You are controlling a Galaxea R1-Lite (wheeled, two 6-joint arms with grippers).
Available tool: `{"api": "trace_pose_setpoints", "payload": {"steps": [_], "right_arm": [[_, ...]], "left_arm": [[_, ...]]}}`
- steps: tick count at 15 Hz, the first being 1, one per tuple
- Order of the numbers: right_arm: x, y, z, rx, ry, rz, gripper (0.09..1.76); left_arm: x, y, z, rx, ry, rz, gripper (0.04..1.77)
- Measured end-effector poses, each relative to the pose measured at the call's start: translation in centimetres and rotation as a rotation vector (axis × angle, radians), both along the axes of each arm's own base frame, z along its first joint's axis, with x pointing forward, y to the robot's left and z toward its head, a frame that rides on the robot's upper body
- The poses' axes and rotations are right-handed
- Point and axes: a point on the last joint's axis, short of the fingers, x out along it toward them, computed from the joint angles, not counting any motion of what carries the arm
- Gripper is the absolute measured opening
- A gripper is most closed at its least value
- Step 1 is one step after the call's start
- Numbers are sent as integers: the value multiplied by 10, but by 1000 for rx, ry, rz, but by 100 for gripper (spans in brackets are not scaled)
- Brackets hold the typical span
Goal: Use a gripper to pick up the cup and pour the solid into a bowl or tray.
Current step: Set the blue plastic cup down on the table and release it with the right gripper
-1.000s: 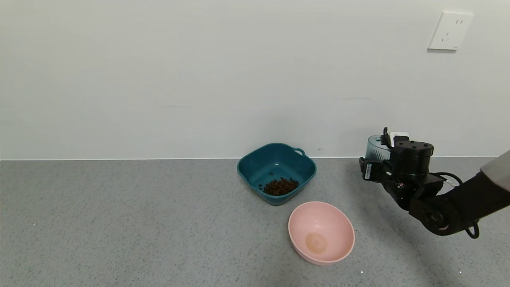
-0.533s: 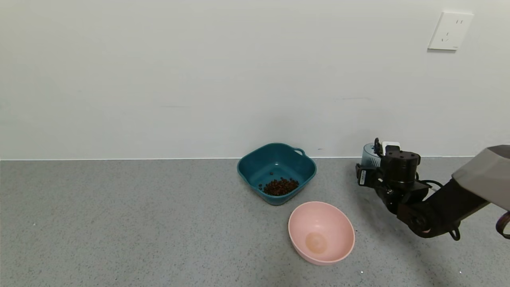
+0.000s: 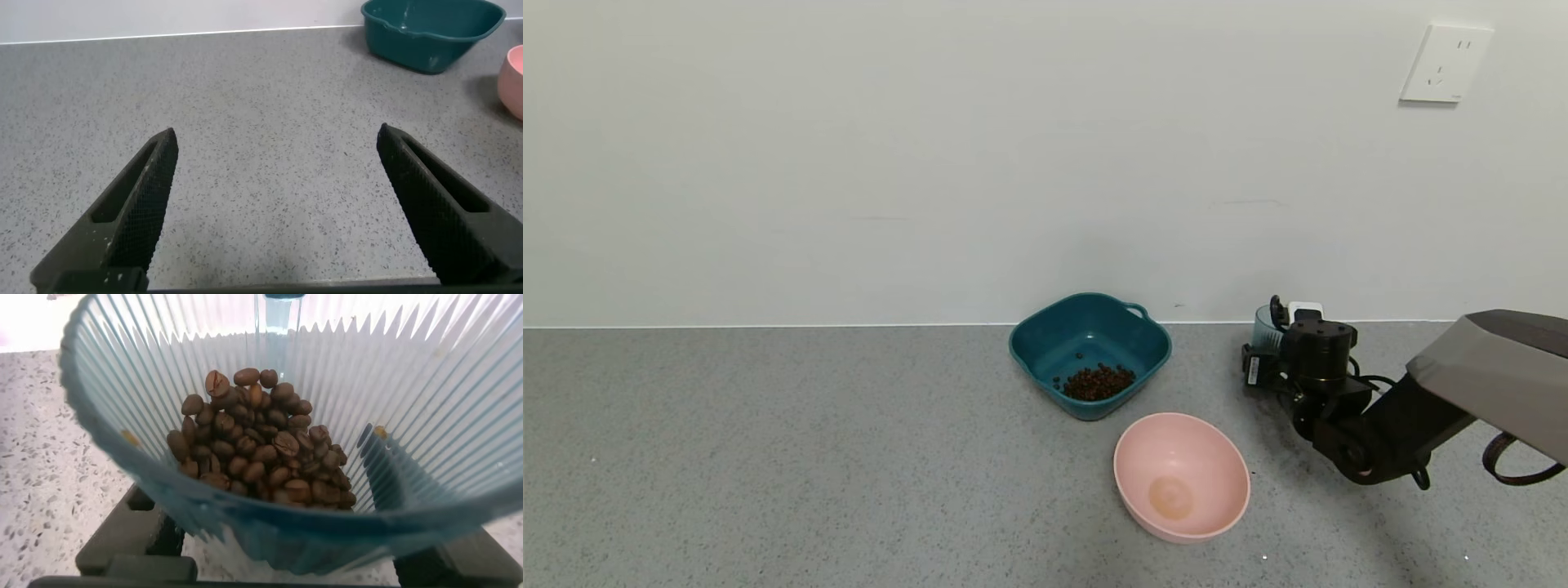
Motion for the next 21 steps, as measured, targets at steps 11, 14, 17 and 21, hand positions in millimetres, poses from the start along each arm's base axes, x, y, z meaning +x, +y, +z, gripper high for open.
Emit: {"api": "trace_pose_setpoints", "payload": {"steps": [11, 14, 17, 21], "right_arm": [[8, 8, -13, -6, 13, 12, 139], [7, 8, -13, -7, 15, 12, 150], [7, 7, -13, -6, 11, 12, 157], [1, 6, -8, -8, 21, 19, 162]], "left_arm": [[0, 0, 0, 0, 0, 0, 175], [0, 0, 0, 0, 0, 0, 175], [0, 0, 0, 0, 0, 0, 175], [0, 0, 0, 0, 0, 0, 175]]}}
